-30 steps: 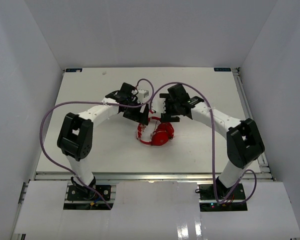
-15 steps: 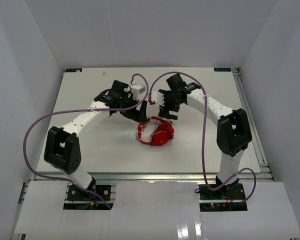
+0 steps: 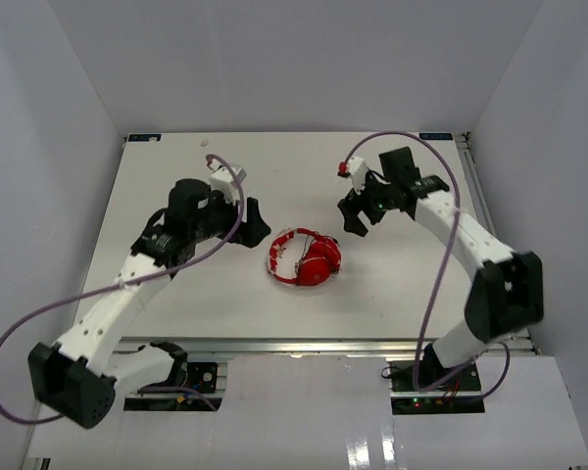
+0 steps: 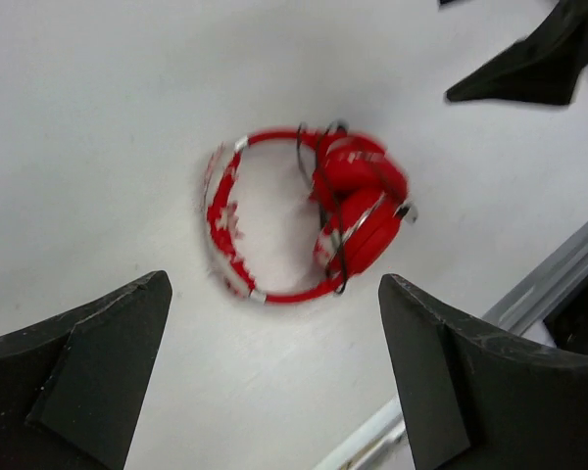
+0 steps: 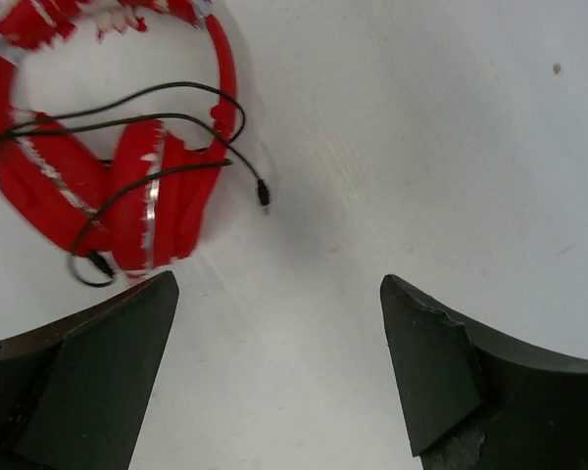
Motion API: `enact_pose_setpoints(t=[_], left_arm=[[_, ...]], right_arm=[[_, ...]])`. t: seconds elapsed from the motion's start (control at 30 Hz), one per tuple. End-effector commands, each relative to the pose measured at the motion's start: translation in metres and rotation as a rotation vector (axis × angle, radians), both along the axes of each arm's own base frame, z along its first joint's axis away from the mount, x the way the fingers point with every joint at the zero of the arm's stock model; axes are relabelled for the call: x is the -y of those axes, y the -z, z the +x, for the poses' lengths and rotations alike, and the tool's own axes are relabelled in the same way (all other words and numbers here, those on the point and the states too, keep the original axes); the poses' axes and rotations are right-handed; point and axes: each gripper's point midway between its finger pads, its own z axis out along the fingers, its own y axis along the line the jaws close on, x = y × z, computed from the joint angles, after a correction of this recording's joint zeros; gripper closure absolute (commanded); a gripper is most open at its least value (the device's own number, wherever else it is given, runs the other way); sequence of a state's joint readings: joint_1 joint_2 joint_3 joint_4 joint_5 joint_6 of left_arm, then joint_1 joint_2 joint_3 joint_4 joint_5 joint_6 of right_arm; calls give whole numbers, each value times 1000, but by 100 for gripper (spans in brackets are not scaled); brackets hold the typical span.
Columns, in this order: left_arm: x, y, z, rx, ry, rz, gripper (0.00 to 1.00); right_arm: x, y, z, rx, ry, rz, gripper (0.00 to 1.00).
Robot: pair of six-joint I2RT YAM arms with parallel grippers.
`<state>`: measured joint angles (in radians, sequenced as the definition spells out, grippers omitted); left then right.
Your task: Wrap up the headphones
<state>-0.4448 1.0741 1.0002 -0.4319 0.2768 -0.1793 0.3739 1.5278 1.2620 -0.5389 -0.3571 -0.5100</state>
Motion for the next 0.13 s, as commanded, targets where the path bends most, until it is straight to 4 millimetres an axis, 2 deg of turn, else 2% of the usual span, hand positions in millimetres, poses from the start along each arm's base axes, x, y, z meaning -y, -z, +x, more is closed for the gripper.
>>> enact_pose_setpoints(t=[0.0,0.1], left_arm=[[-15,-49,-17,133,-123,-220,2],[-24,-34,-26,83,-174,-238,2]], right_arm=[[42,-92,14,315,512,246,10],[73,-90,6,368,665,240,10]])
